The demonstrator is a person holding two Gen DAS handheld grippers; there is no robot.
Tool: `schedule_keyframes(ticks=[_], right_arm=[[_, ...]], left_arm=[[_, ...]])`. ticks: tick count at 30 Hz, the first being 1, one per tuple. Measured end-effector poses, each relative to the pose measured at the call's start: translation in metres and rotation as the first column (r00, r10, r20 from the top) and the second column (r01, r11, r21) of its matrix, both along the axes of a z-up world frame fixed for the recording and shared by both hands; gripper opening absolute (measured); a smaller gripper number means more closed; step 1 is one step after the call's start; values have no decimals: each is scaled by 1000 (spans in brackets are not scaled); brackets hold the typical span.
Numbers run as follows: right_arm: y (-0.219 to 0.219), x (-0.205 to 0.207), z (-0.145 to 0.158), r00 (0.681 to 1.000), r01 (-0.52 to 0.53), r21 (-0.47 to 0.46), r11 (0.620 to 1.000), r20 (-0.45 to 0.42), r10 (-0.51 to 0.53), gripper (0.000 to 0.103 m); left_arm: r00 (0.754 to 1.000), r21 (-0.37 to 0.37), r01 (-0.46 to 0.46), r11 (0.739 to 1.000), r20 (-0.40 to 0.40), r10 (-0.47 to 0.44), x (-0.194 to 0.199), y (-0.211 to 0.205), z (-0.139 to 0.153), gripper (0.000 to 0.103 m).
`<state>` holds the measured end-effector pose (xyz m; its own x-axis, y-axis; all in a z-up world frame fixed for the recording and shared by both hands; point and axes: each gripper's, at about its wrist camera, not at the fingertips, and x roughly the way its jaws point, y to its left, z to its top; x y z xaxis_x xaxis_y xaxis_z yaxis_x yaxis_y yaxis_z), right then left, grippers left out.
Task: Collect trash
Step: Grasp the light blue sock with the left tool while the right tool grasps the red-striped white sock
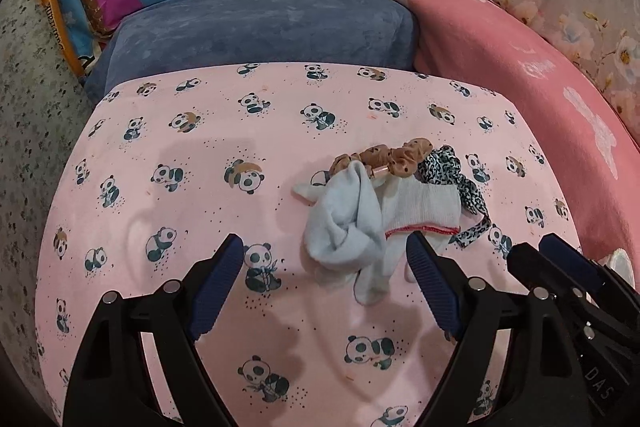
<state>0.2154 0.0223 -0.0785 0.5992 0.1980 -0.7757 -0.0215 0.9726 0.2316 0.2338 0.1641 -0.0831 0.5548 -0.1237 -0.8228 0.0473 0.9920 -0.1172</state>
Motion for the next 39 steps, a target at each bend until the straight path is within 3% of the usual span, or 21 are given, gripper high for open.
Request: schedule_keyframes(ticks=[3,11,14,17,18,19,25,39], right_arm=[[5,17,-4,1000,-1,6,1000,-3,1,50],[19,56,-22,999,-26,9,1000,-41,26,50],[21,63,-31,997,-31,20,999,-67,32,46],[23,67,-42,993,-47,42,998,-106,51,23],[23,67,-44,992,-54,49,997,-113,60,10],[24,66,-46,990,-64,53,997,-119,70,7],[26,37,-38,992,-89,59,994,-78,94,5],[-9,-64,11,1000,-9,128,992,11,8,5]], left_arm=[[1000,-22,4,1000,-4,-4,9,2,-3,74],[998,-117,42,992,-47,-48,17,10,-13,32],[998,-127,43,991,-38,-48,11,14,-12,31],[998,-126,38,991,-36,-42,5,16,-11,30],[999,-122,35,992,-36,-40,3,15,-10,30],[999,-116,32,993,-35,-37,1,15,-9,30],[999,-108,32,994,-22,-35,-17,10,1,29],[997,-115,73,991,11,-73,-83,-18,33,29]])
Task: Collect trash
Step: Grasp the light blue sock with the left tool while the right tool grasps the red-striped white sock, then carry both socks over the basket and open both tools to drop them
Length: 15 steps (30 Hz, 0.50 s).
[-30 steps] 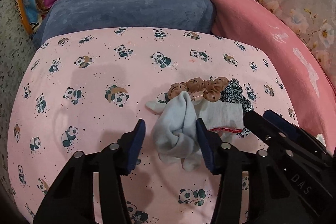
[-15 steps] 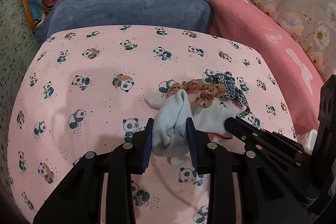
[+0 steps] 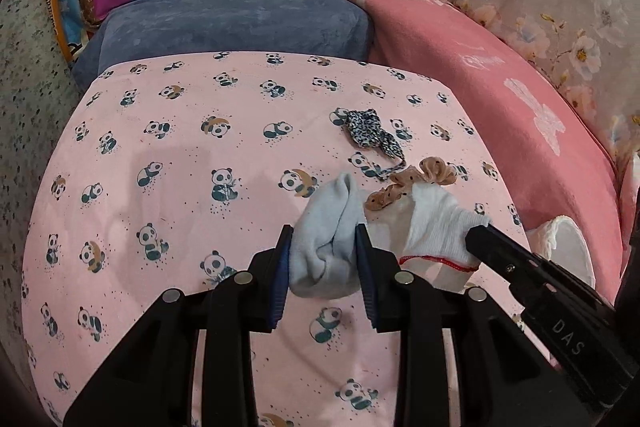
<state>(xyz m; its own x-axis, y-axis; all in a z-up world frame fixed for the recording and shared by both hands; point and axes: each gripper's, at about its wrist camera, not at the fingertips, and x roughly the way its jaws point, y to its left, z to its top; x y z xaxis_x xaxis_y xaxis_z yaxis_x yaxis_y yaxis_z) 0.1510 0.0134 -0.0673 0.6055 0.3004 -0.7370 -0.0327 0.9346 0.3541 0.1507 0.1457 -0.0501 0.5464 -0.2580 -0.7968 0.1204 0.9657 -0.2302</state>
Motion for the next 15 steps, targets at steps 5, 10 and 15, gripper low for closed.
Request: schedule_keyframes(ticks=[5,10,15], right_arm=[[-19,-33,29,998,22,4,1000,56,-22,5],[-34,-61,52,994,39,-3,999,106,-39,5],[-51,-87,72,986,73,7,997,147,-74,6]], left_arm=[[999,-9,31,999,21,-31,-22,-18,15,29],[997,-8,69,998,46,-69,-41,-38,29,29],[992,1,111,994,67,-111,-56,-57,40,29]])
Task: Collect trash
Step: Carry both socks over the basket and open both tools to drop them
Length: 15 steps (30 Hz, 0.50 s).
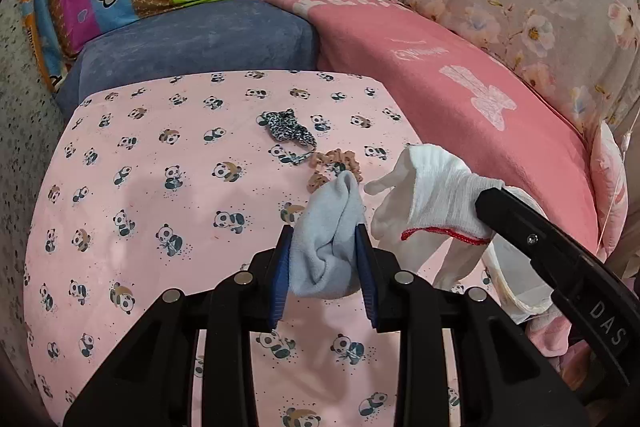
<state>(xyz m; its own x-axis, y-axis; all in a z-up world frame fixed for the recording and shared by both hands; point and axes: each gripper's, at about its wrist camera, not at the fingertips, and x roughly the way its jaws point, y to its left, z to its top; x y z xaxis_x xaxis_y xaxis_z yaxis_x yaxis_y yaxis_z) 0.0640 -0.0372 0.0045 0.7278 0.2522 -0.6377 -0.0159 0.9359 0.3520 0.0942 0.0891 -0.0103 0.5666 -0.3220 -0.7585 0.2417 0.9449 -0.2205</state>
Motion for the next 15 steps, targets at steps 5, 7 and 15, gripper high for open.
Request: schedule_keyframes(ticks=[5,7,15], right_arm=[[-17,-20,12,999,30,6,1000,21,-30,5],[-24,-27,15,999,41,9,999,28,-42,6],[-60,-53,24,994,99,29,995,53,-101,5]], left_arm=[[999,15,35,999,20,-36,-14,-19,8,29],[998,24,48,999,26,-49,-18,-27,11,29],[994,51,102,993,43,-105,-31,-59,17,29]])
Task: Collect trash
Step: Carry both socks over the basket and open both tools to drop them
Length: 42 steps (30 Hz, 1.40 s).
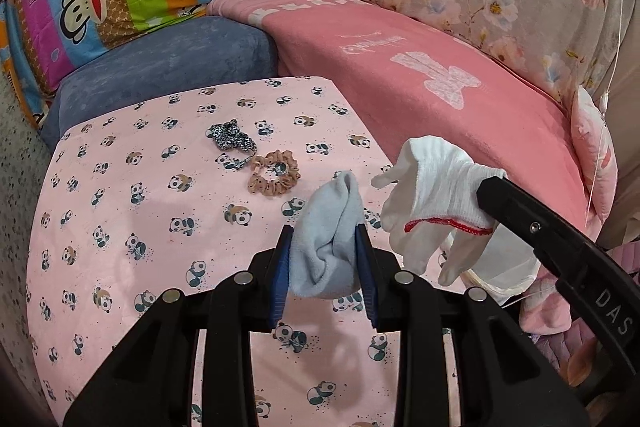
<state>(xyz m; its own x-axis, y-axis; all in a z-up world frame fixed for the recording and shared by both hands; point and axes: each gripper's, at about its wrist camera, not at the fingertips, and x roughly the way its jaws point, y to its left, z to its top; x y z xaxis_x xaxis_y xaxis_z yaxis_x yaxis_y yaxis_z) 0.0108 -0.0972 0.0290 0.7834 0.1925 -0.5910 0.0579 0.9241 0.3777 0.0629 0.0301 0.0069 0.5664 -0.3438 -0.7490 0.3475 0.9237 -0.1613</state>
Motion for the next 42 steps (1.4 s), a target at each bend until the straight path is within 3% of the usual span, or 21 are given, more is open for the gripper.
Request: schedule_keyframes(ticks=[18,29,39,41,42], right_arm=[[-97,-44,-3,986,164,39,986,11,-165,5],[-156,-66,-19,960,280,63,958,-5,-280,5],[-197,-69,-40,941,338,59,939,-40,-336,5],[-202,-69,-44,938,345,58,937,-45,-343,5],[-205,-68,-46,937,348,60,935,-49,-346,5]], left_arm=[[983,57,181,982,24,-183,-21,-100,5,30],[951,42,308,950,-25,-307,-20,-161,-4,30],[932,45,360,932,-68,-356,-14,-198,-21,31],[930,47,363,931,-76,-359,-12,-204,-23,33],[932,49,360,932,-76,-356,-11,-205,-24,38]])
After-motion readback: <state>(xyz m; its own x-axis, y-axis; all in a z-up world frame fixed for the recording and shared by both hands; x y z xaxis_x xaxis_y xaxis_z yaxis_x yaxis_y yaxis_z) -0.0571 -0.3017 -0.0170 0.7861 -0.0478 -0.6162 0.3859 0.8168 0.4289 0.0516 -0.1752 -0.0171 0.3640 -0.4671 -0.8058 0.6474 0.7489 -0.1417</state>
